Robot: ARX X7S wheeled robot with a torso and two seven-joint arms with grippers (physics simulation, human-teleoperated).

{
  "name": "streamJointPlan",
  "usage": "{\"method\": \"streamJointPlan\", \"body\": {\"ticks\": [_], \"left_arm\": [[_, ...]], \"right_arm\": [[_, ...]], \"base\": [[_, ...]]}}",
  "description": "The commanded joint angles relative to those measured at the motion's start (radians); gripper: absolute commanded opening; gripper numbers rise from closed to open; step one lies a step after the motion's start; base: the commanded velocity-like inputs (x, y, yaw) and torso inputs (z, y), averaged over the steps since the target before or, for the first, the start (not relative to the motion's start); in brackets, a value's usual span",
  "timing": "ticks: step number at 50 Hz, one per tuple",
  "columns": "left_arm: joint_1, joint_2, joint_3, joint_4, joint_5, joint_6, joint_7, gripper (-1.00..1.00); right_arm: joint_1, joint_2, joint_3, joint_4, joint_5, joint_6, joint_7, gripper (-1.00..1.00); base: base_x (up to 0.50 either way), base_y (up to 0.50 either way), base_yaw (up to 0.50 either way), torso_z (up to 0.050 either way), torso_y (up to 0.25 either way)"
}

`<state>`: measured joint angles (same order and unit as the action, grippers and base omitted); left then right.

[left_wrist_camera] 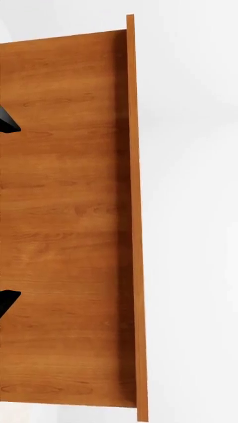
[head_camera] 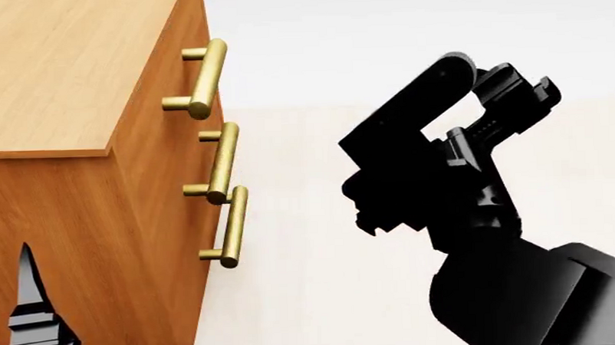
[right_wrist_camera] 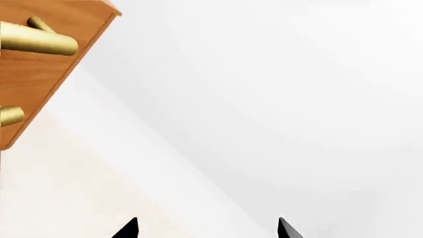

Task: Close the top drawer of the cabinet and put the bowl on top of it.

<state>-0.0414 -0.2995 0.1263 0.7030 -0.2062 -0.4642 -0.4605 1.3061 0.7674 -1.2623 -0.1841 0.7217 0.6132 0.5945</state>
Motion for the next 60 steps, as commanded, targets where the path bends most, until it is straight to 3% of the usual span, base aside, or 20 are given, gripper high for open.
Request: {"method": "streamJointPlan", "body": {"ticks": [1,21,36,46,60], "left_arm": [[0.008,-0.003,-0.004,-0.008,-0.007,0.018,-0.001,1.00],[0.021,-0.011,-0.003,0.015,-0.011,0.018,-0.012,1.00],[0.019,-0.012,0.006,0.005,-0.011,0.024,-0.018,1.00],[0.012,-0.013,0.018,0.009,-0.008,0.017,-0.022,1.00],[0.014,-0.017,0.029,0.011,-0.005,0.017,-0.029,1.00]], "right_arm": [[-0.015,0.214,-0.020,-0.213,0.027,0.089,0.054,1.00],[-0.170,0.569,-0.066,-0.412,0.060,0.027,0.165,1.00],[-0.277,0.732,-0.139,-0.466,0.054,-0.051,0.214,1.00],[-0.336,0.784,-0.187,-0.450,0.049,-0.138,0.249,1.00],[-0.376,0.771,-0.222,-0.438,0.040,-0.176,0.262,1.00]], "base": [[0.00,0.00,0.00,0.000,0.000],[0.00,0.00,0.00,0.000,0.000],[0.00,0.00,0.00,0.000,0.000],[0.00,0.00,0.00,0.000,0.000],[0.00,0.00,0.00,0.000,0.000]]}}
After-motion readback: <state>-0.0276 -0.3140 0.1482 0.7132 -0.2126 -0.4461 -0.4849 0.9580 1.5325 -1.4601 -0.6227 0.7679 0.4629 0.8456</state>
